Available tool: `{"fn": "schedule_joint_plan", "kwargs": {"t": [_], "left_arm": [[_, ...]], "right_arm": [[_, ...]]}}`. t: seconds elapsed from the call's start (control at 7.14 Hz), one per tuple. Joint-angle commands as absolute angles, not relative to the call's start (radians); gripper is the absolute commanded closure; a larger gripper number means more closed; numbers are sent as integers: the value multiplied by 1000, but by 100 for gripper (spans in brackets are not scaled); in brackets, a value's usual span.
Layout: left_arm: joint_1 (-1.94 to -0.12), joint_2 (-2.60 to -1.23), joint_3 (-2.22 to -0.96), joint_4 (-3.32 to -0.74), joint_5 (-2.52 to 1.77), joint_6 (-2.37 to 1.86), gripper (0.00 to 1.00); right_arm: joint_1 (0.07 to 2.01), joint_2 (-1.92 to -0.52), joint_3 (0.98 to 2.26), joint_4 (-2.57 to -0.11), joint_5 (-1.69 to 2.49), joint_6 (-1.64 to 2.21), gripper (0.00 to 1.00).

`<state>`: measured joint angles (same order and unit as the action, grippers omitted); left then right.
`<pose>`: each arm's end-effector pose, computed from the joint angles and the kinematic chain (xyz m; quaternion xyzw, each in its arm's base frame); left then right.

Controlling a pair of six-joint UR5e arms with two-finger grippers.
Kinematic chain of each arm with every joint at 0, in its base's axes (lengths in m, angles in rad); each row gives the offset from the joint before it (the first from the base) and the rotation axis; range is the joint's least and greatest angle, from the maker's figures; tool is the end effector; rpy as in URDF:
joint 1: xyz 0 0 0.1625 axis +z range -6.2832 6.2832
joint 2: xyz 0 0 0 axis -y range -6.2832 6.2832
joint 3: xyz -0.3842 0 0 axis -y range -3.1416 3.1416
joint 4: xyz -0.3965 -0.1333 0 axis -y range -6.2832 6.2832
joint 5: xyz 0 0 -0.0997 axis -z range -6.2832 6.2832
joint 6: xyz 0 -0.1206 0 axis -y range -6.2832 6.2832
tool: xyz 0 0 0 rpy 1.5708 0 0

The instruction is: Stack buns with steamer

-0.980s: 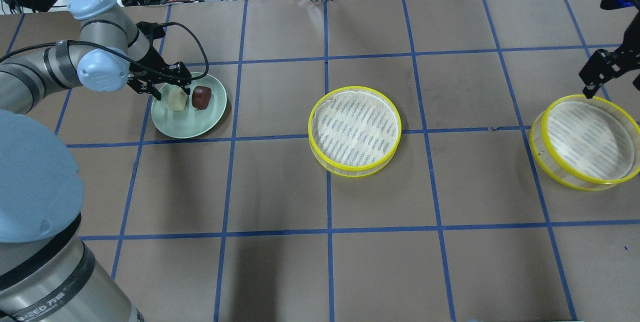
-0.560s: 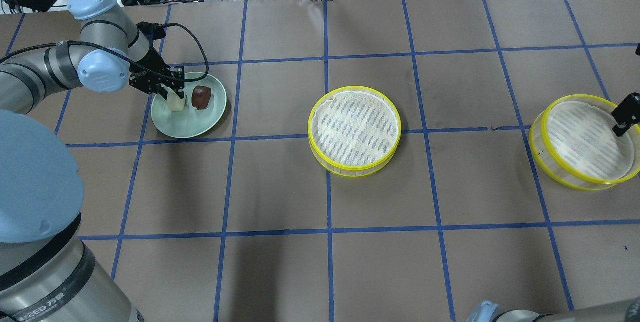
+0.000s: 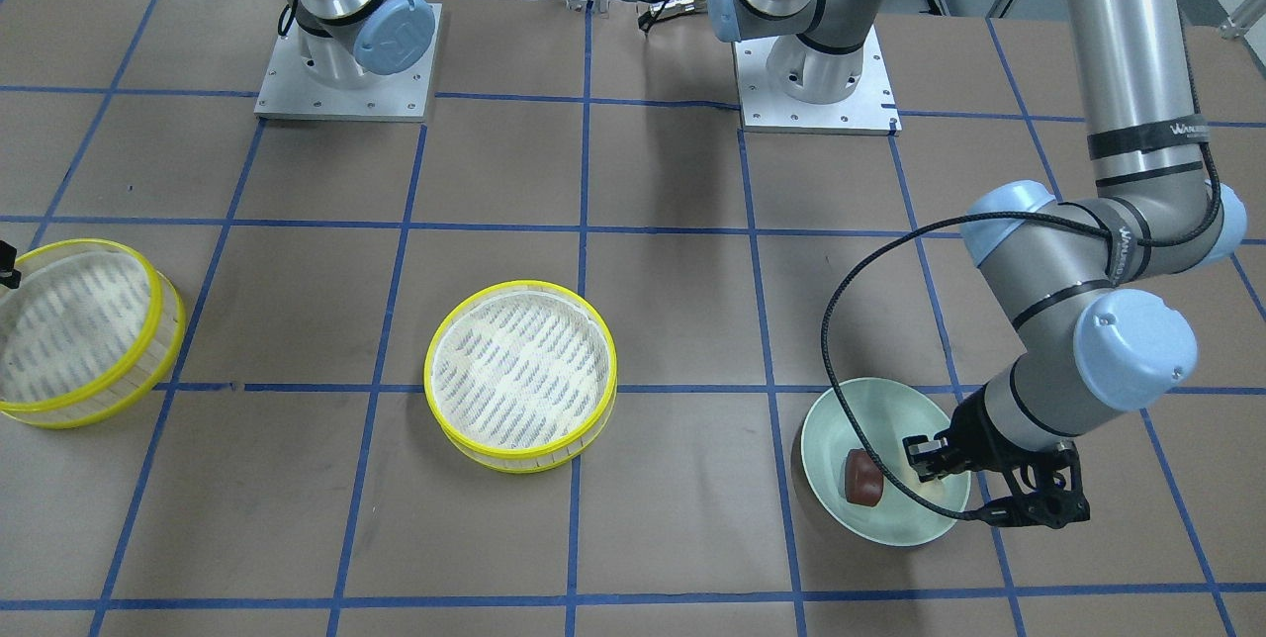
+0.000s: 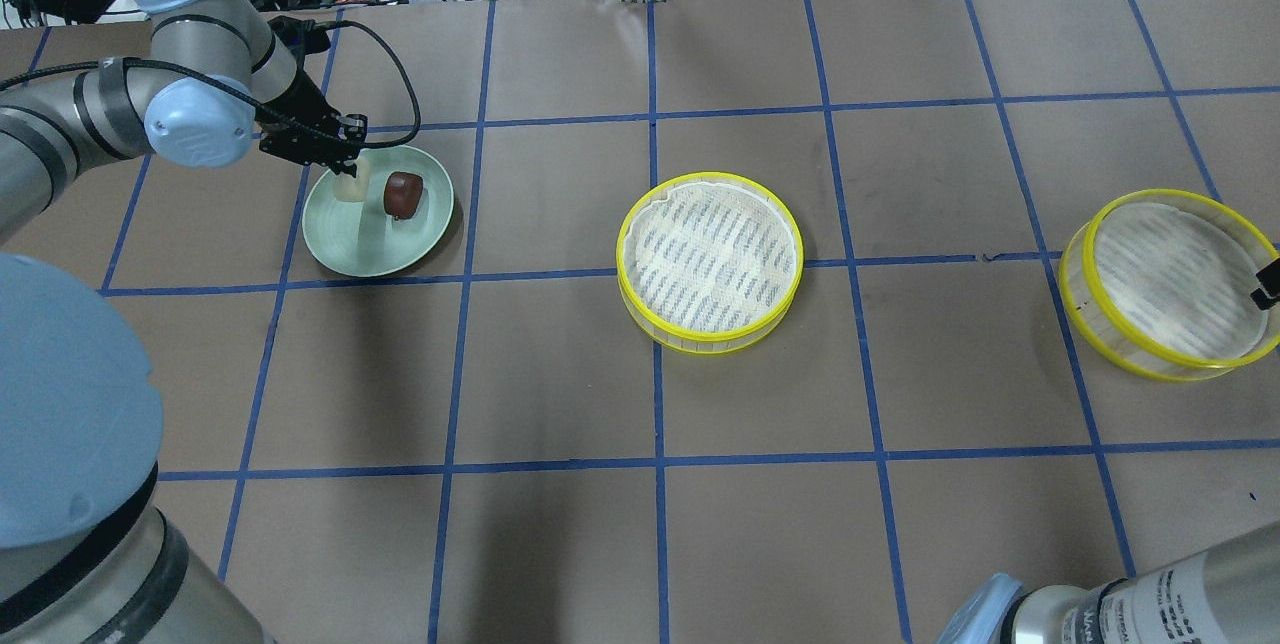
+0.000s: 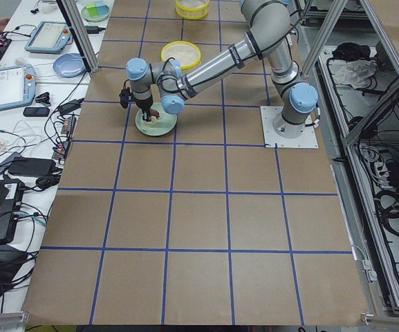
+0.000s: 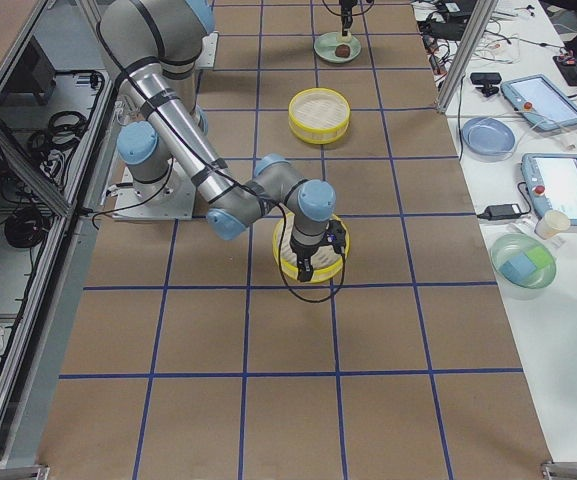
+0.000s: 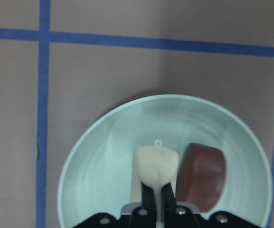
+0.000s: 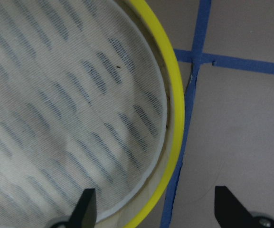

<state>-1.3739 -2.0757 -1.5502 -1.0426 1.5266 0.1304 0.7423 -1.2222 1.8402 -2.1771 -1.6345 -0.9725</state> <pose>-0.0104 -0.6564 0.1982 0.0327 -0.9990 0.0252 0.0182 -0.3224 -0.4662 0.1723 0.0721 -0.9969 -0.0286 0.0152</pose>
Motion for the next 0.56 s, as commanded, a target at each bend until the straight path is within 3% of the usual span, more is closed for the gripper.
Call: {"fn": "schedule_joint_plan", "kwargs": {"t": [0.0, 0.28, 0.42], "left_arm": [[-1567, -2028, -1508, -1063, 1525, -95, 100], [-1794, -2023, -1482, -1049, 1467, -309, 100], [-1872, -2019, -1482, -1046, 1470, -331, 100]], "right_arm": [[736, -1200, 1841, -2224, -1615, -986, 54], [736, -1186, 1835, -2229, -1585, -988, 85], [736, -1175, 1830, -2246, -1583, -989, 96]]}}
